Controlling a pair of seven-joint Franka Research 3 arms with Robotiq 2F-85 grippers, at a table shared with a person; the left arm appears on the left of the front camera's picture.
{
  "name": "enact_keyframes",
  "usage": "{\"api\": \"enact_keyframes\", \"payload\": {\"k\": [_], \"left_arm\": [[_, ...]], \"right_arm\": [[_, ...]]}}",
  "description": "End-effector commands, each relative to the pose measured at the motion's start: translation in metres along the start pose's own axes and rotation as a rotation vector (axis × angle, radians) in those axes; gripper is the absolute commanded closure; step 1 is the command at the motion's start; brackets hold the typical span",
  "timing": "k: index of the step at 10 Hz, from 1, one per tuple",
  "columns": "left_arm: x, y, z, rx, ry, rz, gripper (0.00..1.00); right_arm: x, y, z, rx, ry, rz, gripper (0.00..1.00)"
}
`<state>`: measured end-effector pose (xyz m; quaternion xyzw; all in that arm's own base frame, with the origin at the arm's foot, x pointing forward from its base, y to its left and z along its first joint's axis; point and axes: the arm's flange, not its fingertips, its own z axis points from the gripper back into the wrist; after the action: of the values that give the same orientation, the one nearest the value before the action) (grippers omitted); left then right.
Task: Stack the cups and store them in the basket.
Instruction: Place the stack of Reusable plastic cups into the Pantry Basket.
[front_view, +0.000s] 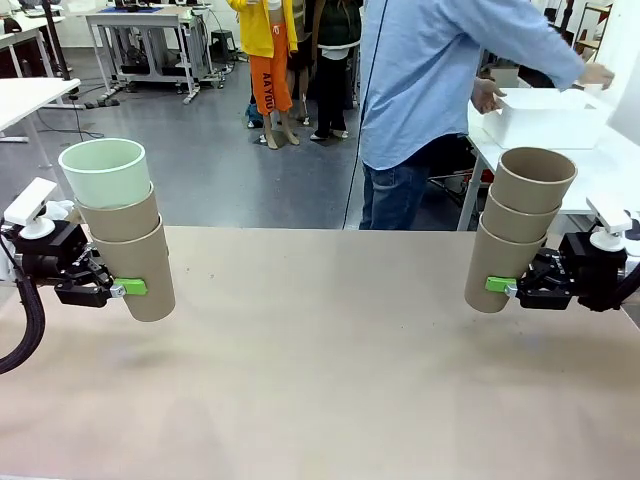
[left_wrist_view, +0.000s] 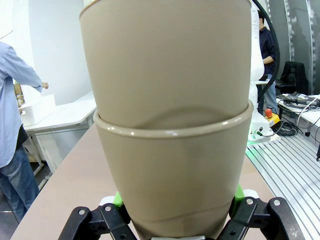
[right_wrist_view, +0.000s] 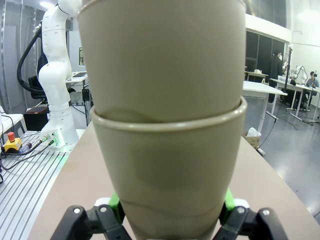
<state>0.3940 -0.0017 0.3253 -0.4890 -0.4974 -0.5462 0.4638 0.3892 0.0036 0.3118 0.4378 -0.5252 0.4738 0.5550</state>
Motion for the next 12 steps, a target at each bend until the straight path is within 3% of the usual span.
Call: {"api": "enact_keyframes", "payload": {"k": [1, 12], "left_arm": [[0.0038, -0.0006, -0.0012, -0.004, -0.006, -0.015, 0.15], [0.0038, -0.0006, -0.0012, -0.004, -0.006, -0.015, 0.15]], "right_arm": [[0.0026, -0.0011, -0.0005, -0.011, -0.011, 0.019, 0.15], [0.0026, -0.0011, -0.0005, -0.011, -0.011, 0.019, 0.15]]}}
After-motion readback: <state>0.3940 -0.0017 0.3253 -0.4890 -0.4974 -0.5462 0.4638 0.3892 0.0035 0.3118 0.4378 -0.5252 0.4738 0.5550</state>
